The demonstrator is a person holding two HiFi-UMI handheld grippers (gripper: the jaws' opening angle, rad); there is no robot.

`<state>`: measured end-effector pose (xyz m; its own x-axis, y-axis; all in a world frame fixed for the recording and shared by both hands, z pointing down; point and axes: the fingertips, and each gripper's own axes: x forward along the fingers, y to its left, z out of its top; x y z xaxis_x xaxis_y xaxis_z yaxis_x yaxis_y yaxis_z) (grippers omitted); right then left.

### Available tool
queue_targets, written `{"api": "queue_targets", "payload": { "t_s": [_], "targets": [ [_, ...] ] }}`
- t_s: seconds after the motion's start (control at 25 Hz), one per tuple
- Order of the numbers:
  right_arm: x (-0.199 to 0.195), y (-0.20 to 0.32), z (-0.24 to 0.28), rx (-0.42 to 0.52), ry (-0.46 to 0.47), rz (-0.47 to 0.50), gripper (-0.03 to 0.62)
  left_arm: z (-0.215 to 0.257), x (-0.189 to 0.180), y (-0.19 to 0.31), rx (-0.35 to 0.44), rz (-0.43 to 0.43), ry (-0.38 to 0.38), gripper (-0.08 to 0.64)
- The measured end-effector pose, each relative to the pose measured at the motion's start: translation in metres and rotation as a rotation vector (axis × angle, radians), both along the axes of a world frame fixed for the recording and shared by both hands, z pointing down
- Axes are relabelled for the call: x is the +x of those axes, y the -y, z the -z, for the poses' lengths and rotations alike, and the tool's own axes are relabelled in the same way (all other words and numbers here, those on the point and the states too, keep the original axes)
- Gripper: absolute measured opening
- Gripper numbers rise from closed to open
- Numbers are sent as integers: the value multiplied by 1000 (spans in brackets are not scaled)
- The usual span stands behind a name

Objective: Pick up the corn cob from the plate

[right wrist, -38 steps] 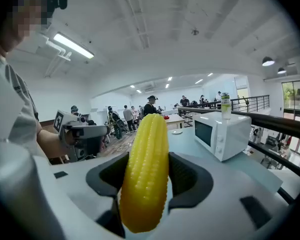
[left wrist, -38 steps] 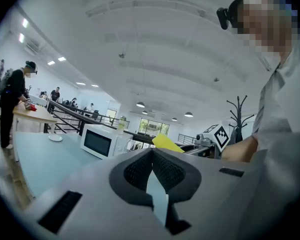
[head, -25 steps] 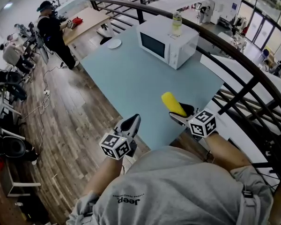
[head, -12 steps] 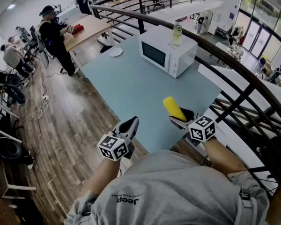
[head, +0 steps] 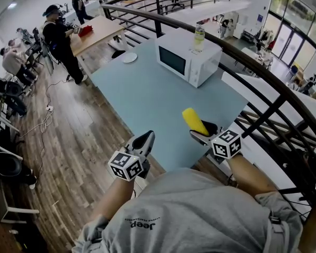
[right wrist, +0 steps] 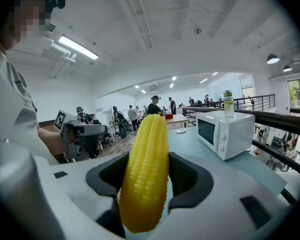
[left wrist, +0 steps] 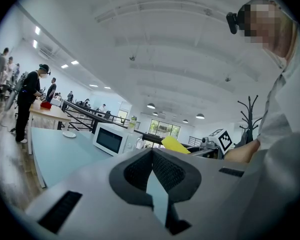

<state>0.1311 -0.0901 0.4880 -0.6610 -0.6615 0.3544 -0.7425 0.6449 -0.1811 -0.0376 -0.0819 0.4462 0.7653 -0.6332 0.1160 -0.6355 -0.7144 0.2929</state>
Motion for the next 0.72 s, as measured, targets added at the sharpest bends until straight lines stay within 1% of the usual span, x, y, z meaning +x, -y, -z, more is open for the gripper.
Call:
{"api": "queue_targets", "payload": {
  "t_s": [0.2,0.72],
  "targets": [
    [1,3,0,18,-26,-9,256,1,-2,1,1,3,-2,18],
    [3,3,0,30,-43,-7,256,3,-1,0,12,2,-6,18]
  ]
}}
